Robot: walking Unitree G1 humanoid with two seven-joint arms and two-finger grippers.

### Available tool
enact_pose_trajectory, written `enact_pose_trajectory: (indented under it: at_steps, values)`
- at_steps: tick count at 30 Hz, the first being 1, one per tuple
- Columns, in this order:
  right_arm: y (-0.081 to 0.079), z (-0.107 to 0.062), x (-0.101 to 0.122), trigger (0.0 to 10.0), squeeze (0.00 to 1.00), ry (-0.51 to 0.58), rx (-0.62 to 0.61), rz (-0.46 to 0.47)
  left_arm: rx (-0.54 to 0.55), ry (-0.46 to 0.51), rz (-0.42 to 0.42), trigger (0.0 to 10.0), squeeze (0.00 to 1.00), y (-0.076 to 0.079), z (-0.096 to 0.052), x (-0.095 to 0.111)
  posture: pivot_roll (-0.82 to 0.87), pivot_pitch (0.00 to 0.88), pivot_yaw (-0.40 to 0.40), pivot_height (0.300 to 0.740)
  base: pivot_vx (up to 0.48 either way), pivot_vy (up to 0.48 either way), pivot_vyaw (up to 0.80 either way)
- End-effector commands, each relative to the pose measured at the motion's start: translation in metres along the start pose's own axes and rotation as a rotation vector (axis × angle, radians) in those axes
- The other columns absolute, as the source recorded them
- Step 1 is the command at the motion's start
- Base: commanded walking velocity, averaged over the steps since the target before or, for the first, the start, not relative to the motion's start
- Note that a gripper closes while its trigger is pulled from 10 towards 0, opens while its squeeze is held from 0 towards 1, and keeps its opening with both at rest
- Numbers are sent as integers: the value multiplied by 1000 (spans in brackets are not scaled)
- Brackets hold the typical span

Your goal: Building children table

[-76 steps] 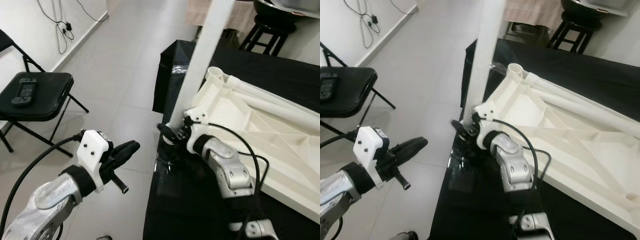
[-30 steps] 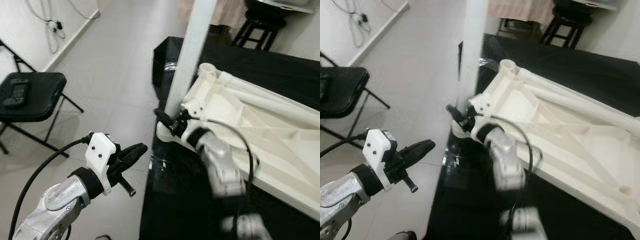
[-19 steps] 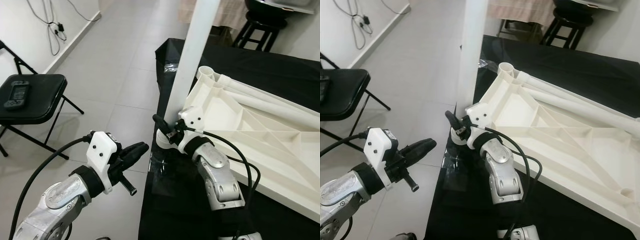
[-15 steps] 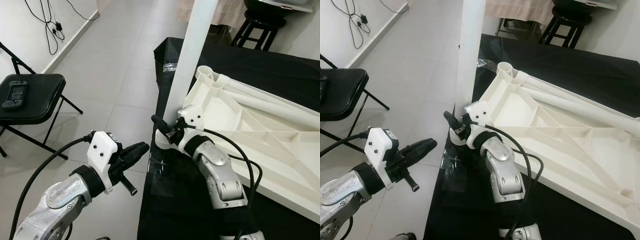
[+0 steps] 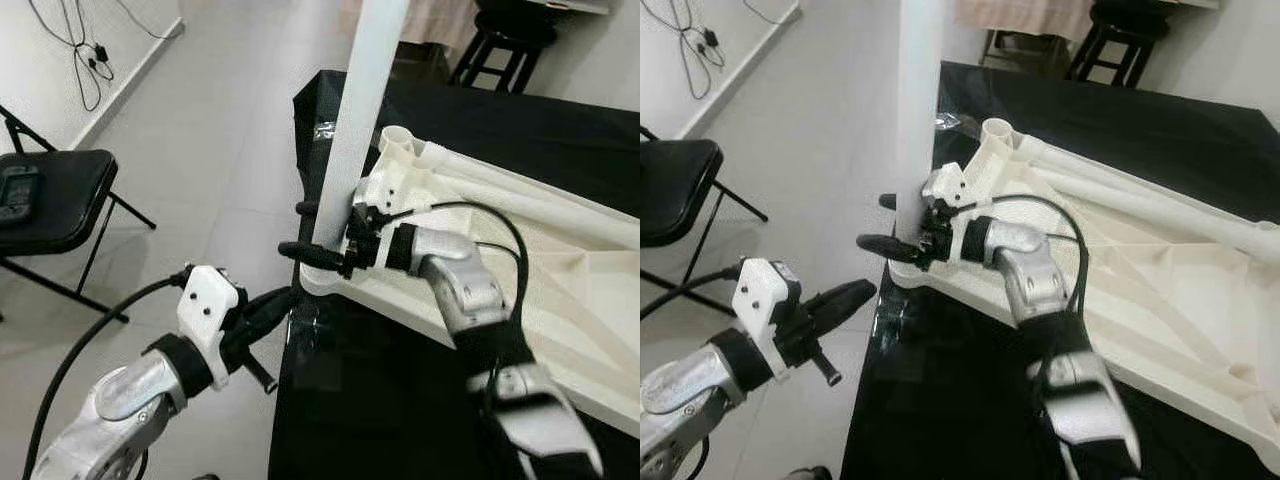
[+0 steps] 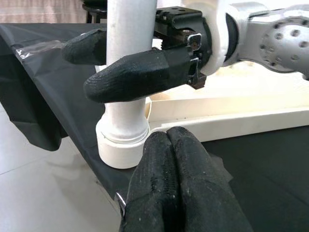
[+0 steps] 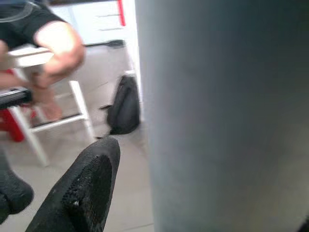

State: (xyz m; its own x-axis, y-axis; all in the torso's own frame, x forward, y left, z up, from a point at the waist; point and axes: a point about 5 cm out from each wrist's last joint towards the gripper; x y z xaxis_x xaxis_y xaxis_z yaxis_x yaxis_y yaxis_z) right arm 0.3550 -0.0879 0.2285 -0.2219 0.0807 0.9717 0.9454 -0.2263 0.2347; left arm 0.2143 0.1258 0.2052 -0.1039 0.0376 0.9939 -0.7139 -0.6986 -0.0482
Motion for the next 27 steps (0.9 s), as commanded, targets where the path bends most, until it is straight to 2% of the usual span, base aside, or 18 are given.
enact_pose_trajectory:
  at_steps: [1,6,11,12,13,14,15,24,27]
  values:
    - [-5,9,-7,10000,0,-26,82,16,-9,-14,-7,10000,0,5,-1,-1,109,256,-141,740,0,0,0]
    - [10,7,1,10000,0,-36,142,29,6,-33,-10,10000,0,7,-9,-1,146,293,-143,740,0,0,0]
    - [14,6,1,10000,0,-45,147,28,8,-41,-13,10000,0,9,-11,-1,151,303,-145,740,0,0,0]
    - [15,6,2,8196,0,-43,151,31,10,-44,-14,10000,0,9,-12,-1,157,311,-146,740,0,0,0]
    - [15,6,2,8196,0,-43,151,31,10,-44,-14,10000,0,9,-12,-1,157,311,-146,740,0,0,0]
    - [16,5,3,392,0,-39,155,33,13,-48,-15,10000,0,9,-13,-1,159,315,-145,740,0,0,0]
    - [17,5,3,0,0,-33,156,38,15,-51,-16,10000,0,9,-14,-1,161,316,-144,740,0,0,0]
    - [18,1,-1,0,0,-24,154,43,16,-54,-18,10000,0,9,-13,-1,151,309,-138,740,0,0,0]
    - [22,-4,-4,0,0,-24,86,23,14,-50,-17,10000,0,9,-11,-1,136,299,-140,740,0,0,0]
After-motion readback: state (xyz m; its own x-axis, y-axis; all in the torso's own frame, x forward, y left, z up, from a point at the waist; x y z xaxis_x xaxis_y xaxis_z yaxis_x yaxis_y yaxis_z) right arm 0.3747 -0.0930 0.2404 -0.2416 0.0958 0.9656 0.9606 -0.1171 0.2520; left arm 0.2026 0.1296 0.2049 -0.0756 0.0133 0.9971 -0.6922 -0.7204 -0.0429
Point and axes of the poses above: a point about 5 cm out from each wrist's last joint towards the gripper, its own z axis pointing out of the wrist towards the gripper, its own x axis along the axis of the wrist's last joint, y = z × x, and after that the axes turned 3 degrees about -z, right-handed
